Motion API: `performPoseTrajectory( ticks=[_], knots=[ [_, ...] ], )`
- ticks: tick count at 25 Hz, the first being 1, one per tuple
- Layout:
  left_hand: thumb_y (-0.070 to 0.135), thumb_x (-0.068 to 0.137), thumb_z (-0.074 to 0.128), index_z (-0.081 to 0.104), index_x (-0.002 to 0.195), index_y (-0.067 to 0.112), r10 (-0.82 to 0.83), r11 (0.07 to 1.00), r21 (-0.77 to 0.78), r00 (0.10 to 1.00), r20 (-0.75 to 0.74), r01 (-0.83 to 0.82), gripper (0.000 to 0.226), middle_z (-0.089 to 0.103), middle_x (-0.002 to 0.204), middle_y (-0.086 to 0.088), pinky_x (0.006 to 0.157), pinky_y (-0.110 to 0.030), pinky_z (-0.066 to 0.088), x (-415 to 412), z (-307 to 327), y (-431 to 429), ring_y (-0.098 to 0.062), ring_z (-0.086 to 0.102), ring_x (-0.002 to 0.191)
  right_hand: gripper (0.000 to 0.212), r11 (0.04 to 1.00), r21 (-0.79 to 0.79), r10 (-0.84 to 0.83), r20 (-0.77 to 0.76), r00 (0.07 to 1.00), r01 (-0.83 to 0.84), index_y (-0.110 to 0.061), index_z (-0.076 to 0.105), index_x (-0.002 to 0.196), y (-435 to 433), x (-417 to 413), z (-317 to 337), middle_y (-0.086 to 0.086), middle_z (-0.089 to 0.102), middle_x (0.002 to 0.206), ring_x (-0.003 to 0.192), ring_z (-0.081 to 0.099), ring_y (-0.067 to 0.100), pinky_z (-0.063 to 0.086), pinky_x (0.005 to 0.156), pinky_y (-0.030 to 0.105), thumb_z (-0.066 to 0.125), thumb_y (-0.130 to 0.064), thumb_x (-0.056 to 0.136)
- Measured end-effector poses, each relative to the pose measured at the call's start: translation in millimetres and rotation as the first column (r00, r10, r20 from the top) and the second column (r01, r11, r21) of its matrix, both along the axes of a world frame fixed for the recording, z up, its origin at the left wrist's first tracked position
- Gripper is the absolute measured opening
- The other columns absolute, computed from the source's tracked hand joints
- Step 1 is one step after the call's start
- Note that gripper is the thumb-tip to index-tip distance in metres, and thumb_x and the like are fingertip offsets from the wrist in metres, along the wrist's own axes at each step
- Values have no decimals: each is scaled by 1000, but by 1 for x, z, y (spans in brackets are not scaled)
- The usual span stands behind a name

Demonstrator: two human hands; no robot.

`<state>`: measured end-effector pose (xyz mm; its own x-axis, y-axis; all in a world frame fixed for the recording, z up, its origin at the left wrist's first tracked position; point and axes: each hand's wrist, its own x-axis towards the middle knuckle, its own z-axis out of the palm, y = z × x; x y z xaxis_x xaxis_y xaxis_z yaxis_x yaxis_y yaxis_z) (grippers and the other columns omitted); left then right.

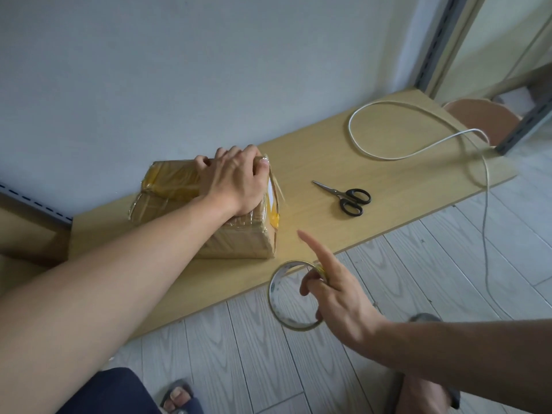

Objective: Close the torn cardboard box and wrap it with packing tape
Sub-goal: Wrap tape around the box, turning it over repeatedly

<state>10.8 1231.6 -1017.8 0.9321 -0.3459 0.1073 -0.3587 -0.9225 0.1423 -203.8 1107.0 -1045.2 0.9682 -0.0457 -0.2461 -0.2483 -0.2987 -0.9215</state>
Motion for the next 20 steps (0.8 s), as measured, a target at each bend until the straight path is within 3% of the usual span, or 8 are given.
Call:
performPoseTrajectory(
  ticks=[3,8,14,17,20],
  knots=[
    [48,101,28,57,101,28,7,1000,3,1000,8,-7,35,64,107,0,95,-50,27,0,-1,0,-26,52,106,77,999,31,44,-36,998,-43,-67,20,139,12,3,-1,12,67,88,59,50,10,55,62,46,39,-6,96],
    [46,101,28,57,102,27,3,1000,2,1000,15,-3,35,64,107,0,95,-49,28,-3,0,-1,-26,53,106,74,997,7,82,-25,996,-82,-53,6,151,38,7,-4,-1,65,87,59,56,3,47,56,17,36,-11,98],
    [49,97,24,56,102,29,-2,1000,1,1000,8,2,39,63,107,0,95,-50,28,-2,0,0,-25,53,106,76,999,22,36,-14,999,-36,-57,3,148,53,7,1,-3,54,69,51,44,6,43,53,27,34,-11,96],
    [48,99,26,57,103,28,-9,1000,-5,1000,8,9,37,63,108,0,96,-50,27,-2,0,1,-25,52,106,74,999,30,38,-27,999,-37,-56,9,148,49,6,5,-6,56,74,48,46,2,38,49,16,34,-9,97],
    [47,101,28,57,104,26,-9,1000,-10,1000,20,9,36,63,108,0,95,-49,26,-2,0,0,-24,52,106,72,1000,2,21,-37,999,-21,-54,10,150,41,3,8,3,64,85,52,48,2,43,49,16,35,-9,98]
  ],
)
